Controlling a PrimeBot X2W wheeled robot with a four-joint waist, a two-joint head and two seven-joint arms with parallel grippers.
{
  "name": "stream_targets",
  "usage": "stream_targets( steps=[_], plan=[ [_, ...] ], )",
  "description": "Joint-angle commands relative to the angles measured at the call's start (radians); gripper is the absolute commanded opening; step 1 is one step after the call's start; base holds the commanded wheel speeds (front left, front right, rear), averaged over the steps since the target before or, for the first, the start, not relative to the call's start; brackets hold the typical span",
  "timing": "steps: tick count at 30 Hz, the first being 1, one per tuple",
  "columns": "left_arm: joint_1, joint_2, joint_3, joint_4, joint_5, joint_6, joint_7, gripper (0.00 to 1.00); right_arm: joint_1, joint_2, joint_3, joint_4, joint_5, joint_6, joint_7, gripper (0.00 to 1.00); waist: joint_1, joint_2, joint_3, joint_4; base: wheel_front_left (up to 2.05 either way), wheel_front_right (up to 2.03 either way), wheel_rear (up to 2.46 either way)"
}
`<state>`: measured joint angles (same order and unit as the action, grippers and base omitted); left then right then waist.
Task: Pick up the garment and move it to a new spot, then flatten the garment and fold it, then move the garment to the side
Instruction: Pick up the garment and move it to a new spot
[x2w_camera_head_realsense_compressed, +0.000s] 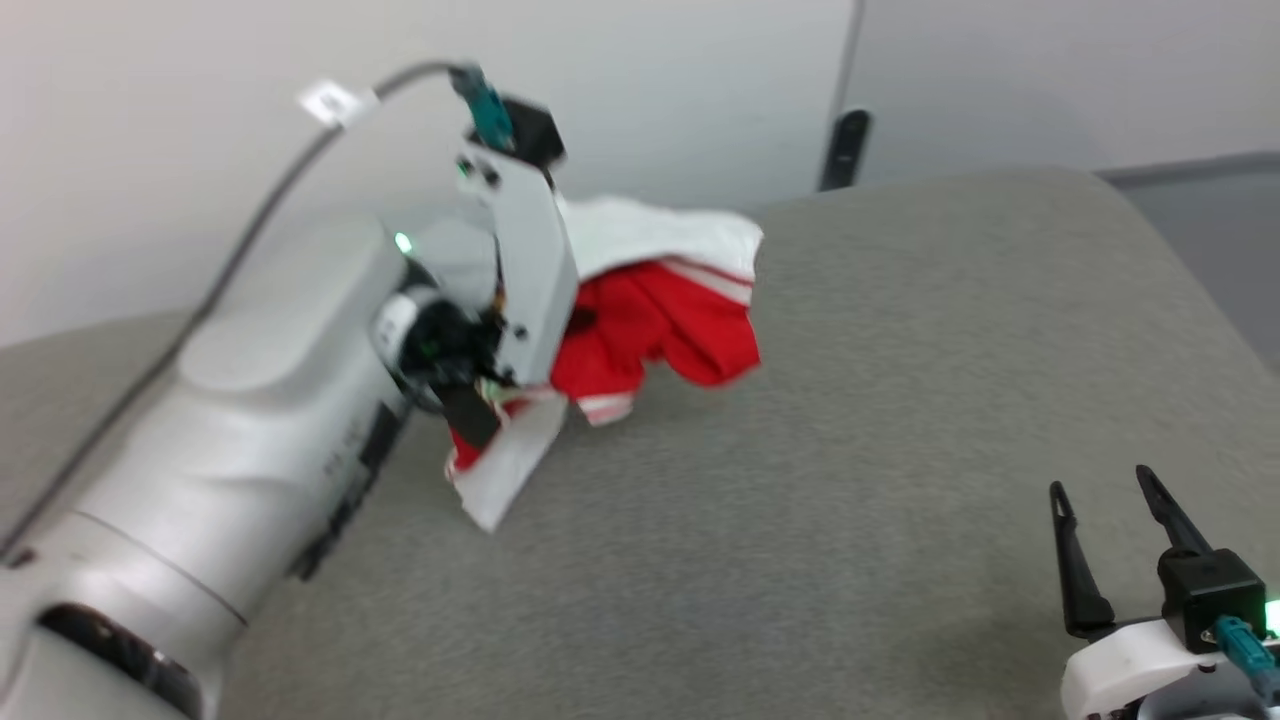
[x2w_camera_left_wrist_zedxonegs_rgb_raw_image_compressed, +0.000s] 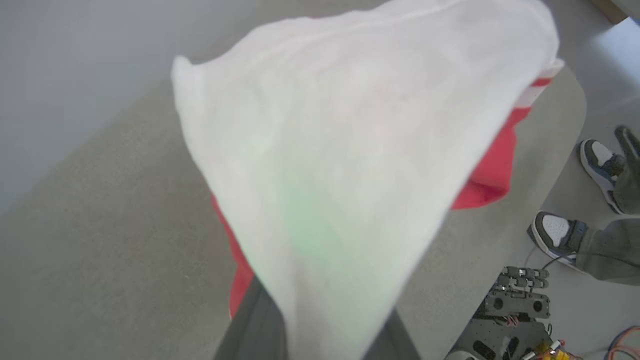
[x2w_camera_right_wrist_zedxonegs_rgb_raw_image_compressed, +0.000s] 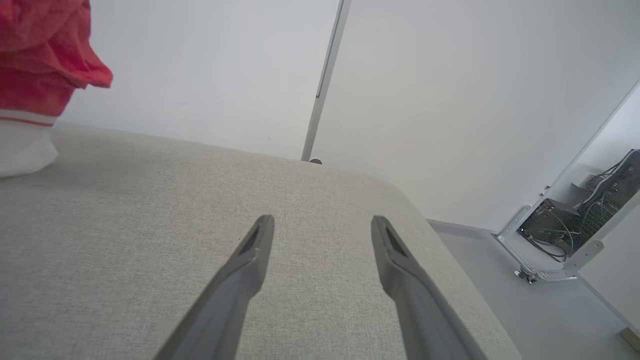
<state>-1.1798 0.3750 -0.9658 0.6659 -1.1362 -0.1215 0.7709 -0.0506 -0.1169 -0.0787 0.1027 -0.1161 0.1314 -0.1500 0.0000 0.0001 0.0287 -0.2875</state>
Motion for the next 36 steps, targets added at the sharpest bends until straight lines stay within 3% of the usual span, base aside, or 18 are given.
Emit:
stream_targets(
  steps=[1,10,19,22,25,27,29,30,36],
  plan=[
    [0.029,-0.009,-0.005,0.008,-0.007,0.011,-0.002,0.0,0.008,0.009,0.004,-0.006,0.0,-0.001,-0.001,1.0,0.0,-0.0001,-0.002,-0.075,0.0,0.0,0.0],
    [0.168,-0.082,-0.048,0.101,-0.011,0.062,-0.032,0.0,-0.005,0.04,0.039,0.006,0.019,-0.001,-0.015,1.0,0.0,-0.0001,0.042,-0.128,0.0,0.0,0.0],
    [0.227,-0.219,-0.054,0.301,-0.018,0.109,-0.114,0.0,-0.06,0.055,0.073,0.049,0.023,-0.001,-0.032,1.0,0.0,-0.0001,0.085,-0.118,0.0,0.0,0.0],
    [0.232,-0.259,-0.05,0.363,-0.026,0.11,-0.127,0.0,-0.077,0.058,0.085,0.066,0.026,-0.001,-0.035,1.0,0.0,-0.0001,0.095,-0.109,0.0,0.0,0.0],
    [0.222,-0.28,-0.073,0.411,-0.008,0.084,-0.128,0.0,-0.097,0.059,0.101,0.083,0.03,-0.001,-0.032,1.0,0.0,-0.0001,0.102,-0.1,0.0,0.0,0.0],
    [0.211,-0.293,-0.078,0.429,-0.013,0.066,-0.116,0.22,-0.107,0.06,0.106,0.092,0.03,-0.001,-0.034,1.0,0.0,-0.0001,0.101,-0.089,0.0,0.0,0.0],
    [0.191,-0.3,-0.088,0.438,-0.006,0.044,-0.114,0.68,-0.11,0.061,0.109,0.102,0.03,-0.001,-0.033,1.0,0.0,-0.0001,0.093,-0.076,0.0,0.0,0.0],
    [0.181,-0.303,-0.088,0.443,-0.013,0.036,-0.107,1.0,-0.113,0.06,0.109,0.105,0.028,-0.001,-0.033,1.0,0.0,-0.0001,0.088,-0.069,0.0,0.0,0.0],
    [0.121,-0.319,-0.093,0.446,-0.031,0.008,-0.056,1.0,-0.099,0.048,0.113,0.125,0.033,-0.001,-0.004,1.0,0.0,-0.0001,0.037,-0.016,0.0,0.0,0.0]
  ],
)
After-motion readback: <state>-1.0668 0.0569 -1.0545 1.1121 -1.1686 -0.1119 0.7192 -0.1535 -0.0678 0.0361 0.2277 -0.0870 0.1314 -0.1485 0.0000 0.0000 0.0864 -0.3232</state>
